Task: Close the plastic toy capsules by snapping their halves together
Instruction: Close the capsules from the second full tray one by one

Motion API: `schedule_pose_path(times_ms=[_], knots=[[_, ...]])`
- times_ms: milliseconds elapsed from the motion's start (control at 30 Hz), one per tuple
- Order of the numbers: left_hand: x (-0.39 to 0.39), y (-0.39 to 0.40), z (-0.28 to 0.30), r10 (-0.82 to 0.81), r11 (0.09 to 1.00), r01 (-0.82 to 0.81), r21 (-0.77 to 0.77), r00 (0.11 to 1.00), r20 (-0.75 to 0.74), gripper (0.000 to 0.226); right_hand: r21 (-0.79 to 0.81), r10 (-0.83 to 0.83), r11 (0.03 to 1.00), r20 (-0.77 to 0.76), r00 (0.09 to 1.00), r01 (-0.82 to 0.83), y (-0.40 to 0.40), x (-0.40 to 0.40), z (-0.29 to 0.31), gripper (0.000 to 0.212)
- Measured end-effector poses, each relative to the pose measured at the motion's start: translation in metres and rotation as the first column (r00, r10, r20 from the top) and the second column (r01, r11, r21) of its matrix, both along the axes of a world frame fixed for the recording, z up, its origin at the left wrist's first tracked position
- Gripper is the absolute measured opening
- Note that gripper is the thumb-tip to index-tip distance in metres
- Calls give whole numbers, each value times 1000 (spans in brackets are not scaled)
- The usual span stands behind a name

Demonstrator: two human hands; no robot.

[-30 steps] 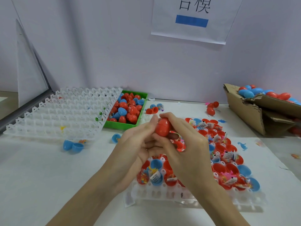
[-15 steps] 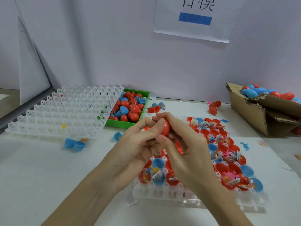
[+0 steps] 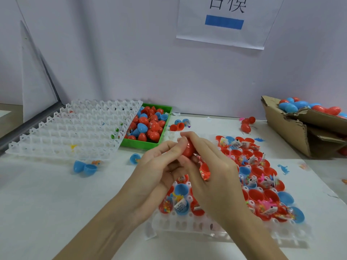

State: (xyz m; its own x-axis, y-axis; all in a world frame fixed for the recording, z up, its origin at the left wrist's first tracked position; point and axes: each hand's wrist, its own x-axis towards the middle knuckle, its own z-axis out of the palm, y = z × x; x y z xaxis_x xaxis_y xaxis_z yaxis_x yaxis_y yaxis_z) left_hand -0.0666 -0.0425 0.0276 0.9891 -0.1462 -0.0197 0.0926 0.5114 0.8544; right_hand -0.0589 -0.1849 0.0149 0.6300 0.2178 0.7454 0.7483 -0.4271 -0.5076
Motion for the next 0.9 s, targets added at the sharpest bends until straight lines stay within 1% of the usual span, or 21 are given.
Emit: schedule_pose_path(times_ms=[100, 200, 267, 333, 367, 433, 500, 567, 900], knots=[[-2, 0, -2, -36, 999, 37, -15, 999, 37, 46, 10, -58, 998, 16, 998, 58, -3, 2, 2, 47], [-3, 4, 0, -10, 998, 6, 56, 998, 70, 38, 19, -27, 999, -8, 1000, 28, -7, 3, 1, 51], [-1, 8, 3, 24, 992, -37, 120, 994, 106, 36, 43, -3, 999, -38, 999, 4, -8, 4, 0, 45], [0, 13, 5, 100, 958, -141, 249, 980, 170, 36, 97, -8, 995, -68, 998, 15, -7, 5, 1, 36], [1, 14, 5, 152, 923, -219, 318, 963, 221, 36, 147, 5, 989, -106, 994, 11, -8, 5, 2, 32], [1, 16, 6, 203, 857, -338, 389, 915, 349, 32, 281, 102, 959, -236, 966, -32, -10, 6, 5, 25], [0, 15, 6, 206, 830, -396, 393, 873, 443, 27, 377, 202, 924, -317, 927, -72, -12, 6, 8, 24], [1, 16, 7, 212, 818, -427, 386, 848, 486, 28, 397, 240, 913, -331, 913, -96, -14, 5, 11, 25], [0, 19, 8, 210, 810, -442, 386, 832, 513, 31, 419, 303, 894, -312, 900, -156, -16, 4, 15, 25]])
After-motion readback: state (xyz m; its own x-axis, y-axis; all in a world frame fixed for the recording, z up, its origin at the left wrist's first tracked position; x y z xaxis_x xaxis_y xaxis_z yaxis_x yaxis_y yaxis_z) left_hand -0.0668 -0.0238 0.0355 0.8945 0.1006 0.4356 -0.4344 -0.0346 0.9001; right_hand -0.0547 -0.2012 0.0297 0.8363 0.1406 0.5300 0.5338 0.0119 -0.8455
